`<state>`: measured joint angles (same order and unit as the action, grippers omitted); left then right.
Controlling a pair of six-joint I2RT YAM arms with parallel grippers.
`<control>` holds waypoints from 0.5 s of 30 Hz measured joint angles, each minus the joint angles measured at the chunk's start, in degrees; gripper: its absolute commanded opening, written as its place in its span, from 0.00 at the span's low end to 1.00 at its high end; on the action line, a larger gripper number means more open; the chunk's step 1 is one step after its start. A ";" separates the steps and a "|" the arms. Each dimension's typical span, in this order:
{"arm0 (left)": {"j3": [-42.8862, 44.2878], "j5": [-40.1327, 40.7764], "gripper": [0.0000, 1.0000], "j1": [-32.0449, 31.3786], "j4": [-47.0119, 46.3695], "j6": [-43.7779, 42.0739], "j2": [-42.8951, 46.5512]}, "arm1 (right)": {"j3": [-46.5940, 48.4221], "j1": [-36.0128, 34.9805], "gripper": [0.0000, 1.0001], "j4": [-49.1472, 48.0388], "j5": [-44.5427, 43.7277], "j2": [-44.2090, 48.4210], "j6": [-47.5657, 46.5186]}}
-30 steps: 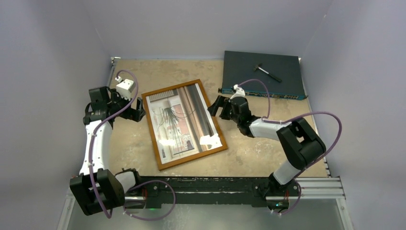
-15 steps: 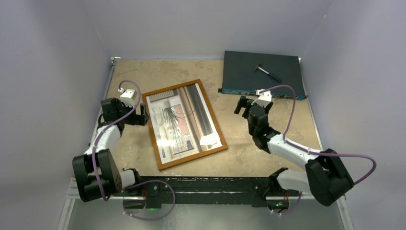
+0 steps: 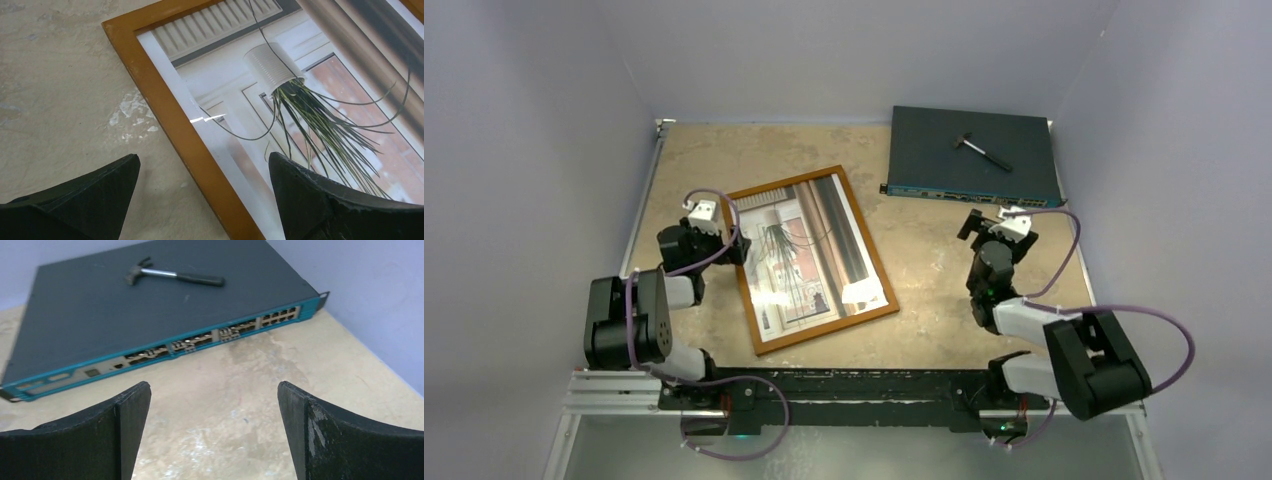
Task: Put the photo into the frame
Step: Reset both arms
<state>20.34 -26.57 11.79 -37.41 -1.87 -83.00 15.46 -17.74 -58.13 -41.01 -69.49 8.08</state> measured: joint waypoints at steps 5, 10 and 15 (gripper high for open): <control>-0.72 1.22 1.00 -0.92 -12.63 3.89 -5.90 | -1.92 3.67 0.99 -12.00 0.42 -9.68 -3.34; -2.47 3.72 1.00 -1.66 -24.30 5.99 -10.08 | -0.70 6.58 0.99 -19.45 3.30 -16.72 -4.22; -7.48 8.52 1.00 -4.46 -34.47 5.38 -10.38 | -0.07 8.33 0.99 -22.40 8.94 -18.51 -4.57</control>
<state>12.86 -18.04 7.33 -71.88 3.51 -93.38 15.40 -9.41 -80.53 -32.08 -88.01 3.51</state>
